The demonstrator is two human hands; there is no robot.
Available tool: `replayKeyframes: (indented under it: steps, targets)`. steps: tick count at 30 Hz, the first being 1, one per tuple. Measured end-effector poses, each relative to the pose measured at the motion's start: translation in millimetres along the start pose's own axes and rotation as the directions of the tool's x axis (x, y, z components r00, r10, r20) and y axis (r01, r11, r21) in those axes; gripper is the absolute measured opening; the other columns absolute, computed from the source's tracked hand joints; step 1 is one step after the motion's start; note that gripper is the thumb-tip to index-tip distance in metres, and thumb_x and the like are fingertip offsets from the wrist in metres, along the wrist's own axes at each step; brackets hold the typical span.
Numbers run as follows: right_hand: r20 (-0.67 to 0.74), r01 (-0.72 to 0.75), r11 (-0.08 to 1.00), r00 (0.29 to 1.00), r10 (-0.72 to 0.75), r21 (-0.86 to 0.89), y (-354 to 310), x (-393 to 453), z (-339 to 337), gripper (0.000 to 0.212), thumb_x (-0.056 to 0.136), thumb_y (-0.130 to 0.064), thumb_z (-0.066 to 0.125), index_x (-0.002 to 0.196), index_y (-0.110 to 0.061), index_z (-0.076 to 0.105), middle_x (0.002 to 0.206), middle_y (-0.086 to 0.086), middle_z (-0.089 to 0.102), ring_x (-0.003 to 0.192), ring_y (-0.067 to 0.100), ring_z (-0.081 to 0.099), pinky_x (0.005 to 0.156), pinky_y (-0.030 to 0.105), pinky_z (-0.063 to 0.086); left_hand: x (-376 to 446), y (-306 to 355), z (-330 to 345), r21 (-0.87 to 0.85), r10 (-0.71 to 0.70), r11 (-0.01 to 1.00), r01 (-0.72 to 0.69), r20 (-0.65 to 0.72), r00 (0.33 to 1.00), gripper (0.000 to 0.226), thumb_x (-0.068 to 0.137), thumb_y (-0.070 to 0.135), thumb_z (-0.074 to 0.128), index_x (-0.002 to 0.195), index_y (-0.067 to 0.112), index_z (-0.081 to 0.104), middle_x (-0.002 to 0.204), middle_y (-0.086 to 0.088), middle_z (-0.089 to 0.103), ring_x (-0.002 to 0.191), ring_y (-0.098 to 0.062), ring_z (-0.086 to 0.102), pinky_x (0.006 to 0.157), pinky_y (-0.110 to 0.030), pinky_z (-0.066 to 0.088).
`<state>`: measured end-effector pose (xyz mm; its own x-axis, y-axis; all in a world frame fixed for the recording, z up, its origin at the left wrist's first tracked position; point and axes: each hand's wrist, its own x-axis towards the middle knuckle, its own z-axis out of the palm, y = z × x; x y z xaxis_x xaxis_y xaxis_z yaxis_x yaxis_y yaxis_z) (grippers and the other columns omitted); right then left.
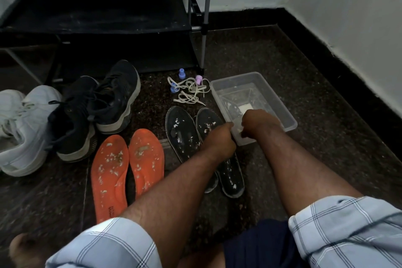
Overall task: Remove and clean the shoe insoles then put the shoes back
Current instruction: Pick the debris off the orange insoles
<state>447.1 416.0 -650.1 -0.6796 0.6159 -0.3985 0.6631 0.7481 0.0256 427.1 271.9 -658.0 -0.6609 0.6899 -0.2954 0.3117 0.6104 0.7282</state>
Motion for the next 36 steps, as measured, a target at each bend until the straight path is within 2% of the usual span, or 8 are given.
replayKeyframes:
  steps: [10,15,17,19,22,27,32,36]
  targets:
    - [0.096,-0.089,0.996,0.991,0.089,-0.007,10,-7,7,0.045,0.070,-0.032,0.082,0.104,-0.012,0.062,0.092,0.007,0.059,0.097,0.028,0.063,0.086,0.042,0.054,-4,-2,9,-0.014,-0.034,0.999,0.036,0.122,0.992,0.068,0.087,0.004,0.052,0.152,0.020,0.038,0.149,-0.013,0.048,0.137,-0.029,0.046,0.113,-0.032,0.038]
    - [-0.027,-0.133,0.965,0.989,0.143,0.227,20,-19,-16,0.035,0.069,-0.037,0.077,0.084,-0.012,0.058,0.079,0.002,0.059,0.076,0.020,0.057,0.074,0.036,0.053,-11,1,-3,-0.151,-0.017,0.988,0.022,0.039,0.999,0.046,0.091,0.009,0.050,0.137,0.015,0.055,0.131,-0.010,0.063,0.121,-0.028,0.059,0.103,-0.036,0.047]
    - [-0.023,-0.129,0.833,0.986,0.168,0.539,17,-33,-26,0.023,0.076,-0.029,0.075,0.082,-0.010,0.063,0.082,0.008,0.067,0.076,0.023,0.064,0.074,0.040,0.058,-12,1,-13,-0.244,-0.067,0.967,0.069,0.015,0.998,0.046,0.095,0.010,0.050,0.140,0.016,0.051,0.128,-0.012,0.064,0.115,-0.030,0.062,0.099,-0.038,0.051]
    - [0.073,-0.116,0.472,0.991,0.109,0.874,6,-57,-30,0.014,0.081,-0.013,0.071,0.090,-0.006,0.064,0.092,0.015,0.071,0.082,0.028,0.070,0.079,0.043,0.060,-18,3,-25,-0.426,-0.140,0.894,0.140,0.031,0.990,0.040,0.097,0.010,0.050,0.136,0.017,0.052,0.118,-0.012,0.067,0.097,-0.029,0.066,0.085,-0.038,0.054]
    - [0.062,-0.049,0.138,0.994,-0.090,0.989,-15,-92,-32,0.017,0.085,0.004,0.064,0.096,-0.008,0.060,0.100,0.020,0.070,0.080,0.028,0.071,0.071,0.039,0.061,-42,8,-51,-0.692,-0.175,0.703,0.162,0.052,0.983,0.022,0.097,0.002,0.048,0.109,0.015,0.061,0.095,-0.009,0.068,0.072,-0.016,0.063,0.063,-0.027,0.049]
    - [-0.073,0.072,-0.013,0.967,-0.243,0.997,-60,-149,-33,0.018,0.090,0.007,0.058,0.098,-0.007,0.067,0.095,0.014,0.070,0.071,0.018,0.069,0.059,0.025,0.058,-101,-6,-93,-0.852,-0.204,0.517,0.087,-0.024,0.979,0.014,0.096,-0.003,0.053,0.100,0.004,0.065,0.085,-0.015,0.070,0.072,-0.019,0.067,0.057,-0.019,0.054]
    - [-0.114,0.102,-0.051,0.888,-0.446,0.993,-97,-200,-20,0.021,0.093,-0.002,0.060,0.112,-0.003,0.066,0.099,0.013,0.072,0.086,0.021,0.069,0.080,0.033,0.058,-166,-28,-127,-0.845,-0.241,0.529,0.076,-0.064,0.969,0.009,0.094,-0.002,0.059,0.092,0.006,0.062,0.092,-0.016,0.072,0.080,-0.024,0.072,0.071,-0.027,0.059]
    - [-0.208,0.210,-0.034,0.908,-0.363,0.977,-113,-227,-26,0.023,0.085,0.001,0.070,0.107,0.005,0.065,0.088,0.016,0.066,0.070,0.018,0.066,0.064,0.028,0.058,-219,-49,-168,-0.747,-0.255,0.655,0.110,-0.083,0.963,0.018,0.096,-0.002,0.053,0.108,0.005,0.064,0.094,-0.013,0.074,0.078,-0.023,0.073,0.070,-0.030,0.060]
